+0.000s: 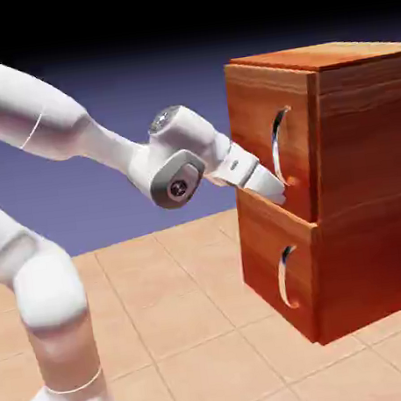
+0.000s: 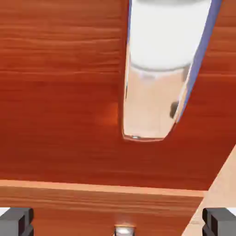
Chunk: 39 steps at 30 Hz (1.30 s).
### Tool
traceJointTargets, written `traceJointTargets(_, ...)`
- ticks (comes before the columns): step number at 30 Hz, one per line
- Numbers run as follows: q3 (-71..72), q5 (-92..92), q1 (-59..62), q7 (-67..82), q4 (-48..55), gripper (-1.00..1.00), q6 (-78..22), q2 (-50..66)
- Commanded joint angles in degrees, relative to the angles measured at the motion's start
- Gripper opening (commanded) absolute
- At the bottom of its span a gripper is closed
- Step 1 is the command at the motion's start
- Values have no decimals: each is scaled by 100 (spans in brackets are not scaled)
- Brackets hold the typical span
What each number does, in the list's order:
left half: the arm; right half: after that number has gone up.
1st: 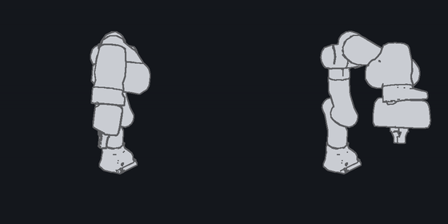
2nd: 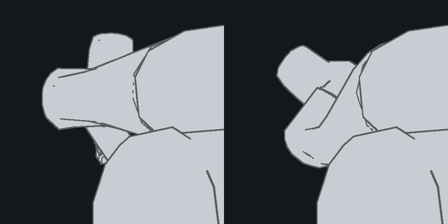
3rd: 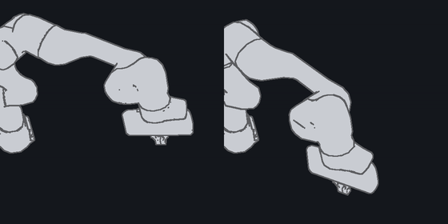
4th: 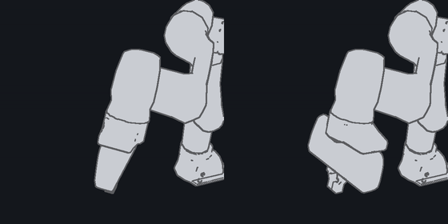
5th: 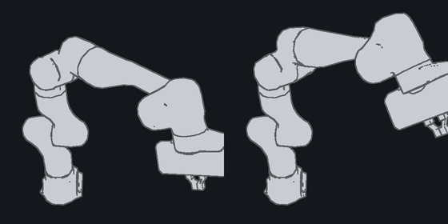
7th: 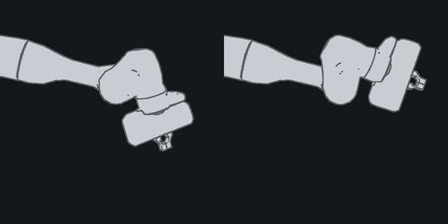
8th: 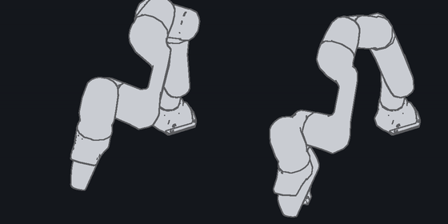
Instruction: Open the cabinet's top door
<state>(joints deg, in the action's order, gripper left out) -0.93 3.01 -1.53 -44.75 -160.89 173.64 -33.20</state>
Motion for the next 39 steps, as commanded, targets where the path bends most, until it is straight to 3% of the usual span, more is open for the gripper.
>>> traceJointTargets(1,-77,250,-70,-191,9,100,-31,-45)
traceJointTargets(39,-3005,9718,-2732,-7424,353,100,-1193,-1735)
